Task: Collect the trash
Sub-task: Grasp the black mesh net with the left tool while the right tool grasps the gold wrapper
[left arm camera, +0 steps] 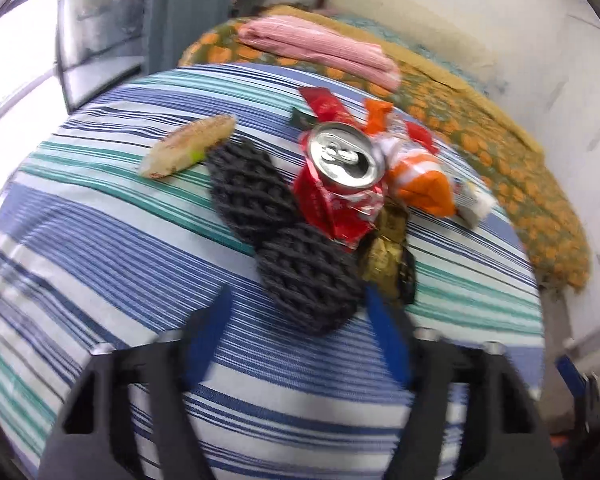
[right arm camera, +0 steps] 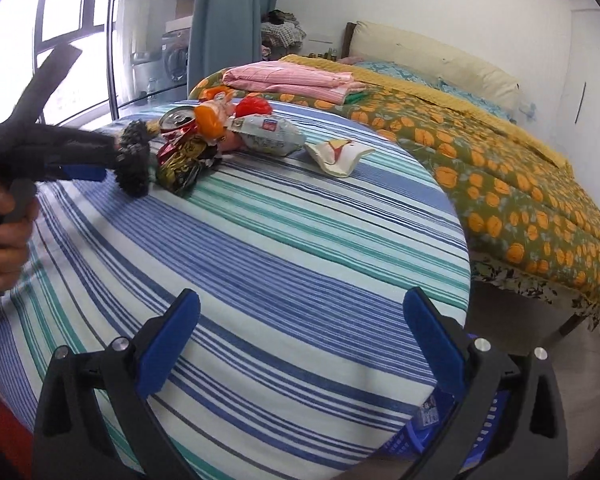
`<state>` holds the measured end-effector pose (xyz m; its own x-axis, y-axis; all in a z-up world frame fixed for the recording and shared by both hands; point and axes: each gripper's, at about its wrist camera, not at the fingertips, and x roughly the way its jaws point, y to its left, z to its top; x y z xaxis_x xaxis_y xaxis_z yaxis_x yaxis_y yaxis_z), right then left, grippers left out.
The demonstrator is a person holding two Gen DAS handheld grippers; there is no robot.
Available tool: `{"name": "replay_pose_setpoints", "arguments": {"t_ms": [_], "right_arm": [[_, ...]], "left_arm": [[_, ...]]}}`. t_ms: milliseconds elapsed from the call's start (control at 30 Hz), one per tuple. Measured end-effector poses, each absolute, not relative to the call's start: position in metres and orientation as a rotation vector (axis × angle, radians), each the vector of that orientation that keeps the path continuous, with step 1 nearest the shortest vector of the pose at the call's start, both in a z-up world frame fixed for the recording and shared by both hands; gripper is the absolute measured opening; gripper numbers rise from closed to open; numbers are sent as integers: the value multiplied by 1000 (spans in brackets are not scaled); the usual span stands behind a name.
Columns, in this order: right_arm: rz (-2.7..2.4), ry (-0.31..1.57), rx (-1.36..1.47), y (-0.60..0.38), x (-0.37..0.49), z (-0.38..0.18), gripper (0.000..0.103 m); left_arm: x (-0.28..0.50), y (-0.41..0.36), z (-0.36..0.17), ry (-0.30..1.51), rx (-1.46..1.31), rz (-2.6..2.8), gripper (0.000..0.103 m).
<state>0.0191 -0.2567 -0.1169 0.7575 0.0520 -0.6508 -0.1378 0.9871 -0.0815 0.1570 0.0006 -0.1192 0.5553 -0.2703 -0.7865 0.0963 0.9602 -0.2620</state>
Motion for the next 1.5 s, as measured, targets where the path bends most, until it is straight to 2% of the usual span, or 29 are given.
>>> {"name": "replay_pose_setpoints", "arguments": {"t_ms": [100, 367, 433, 500, 567, 900, 1167, 1267, 1433, 1500], "right_arm": [[97, 699, -98, -262, 20, -113, 98], [70, 694, -67, -272, 17, -111, 98], [66, 702, -57, -274, 18, -113, 98], [58, 710, -50, -275, 20, -115, 98], [52, 714, -45, -275, 20, -117, 98], [80, 788, -12, -274, 29, -121, 98], [319, 886, 95, -210, 102, -109, 98], [354, 902, 80, -176, 139, -107, 92], [321, 963, 137, -159, 183, -118, 71], [330, 990, 136, -158, 186, -123, 49]], "left_arm": [[155, 6, -113, 984, -144, -284, 38], [126, 20, -94, 1102, 112, -504, 39], [120, 21, -92, 1077, 134, -496, 50], [119, 21, -95, 1051, 113, -478, 80], [120, 17, -101, 1020, 79, -442, 89], [130, 23, -135, 997, 85, -288, 90], [116, 30, -140, 957, 153, -266, 97], [118, 30, -141, 958, 147, -270, 97], [117, 30, -141, 957, 145, -270, 97], [117, 29, -141, 956, 145, -269, 97]]}}
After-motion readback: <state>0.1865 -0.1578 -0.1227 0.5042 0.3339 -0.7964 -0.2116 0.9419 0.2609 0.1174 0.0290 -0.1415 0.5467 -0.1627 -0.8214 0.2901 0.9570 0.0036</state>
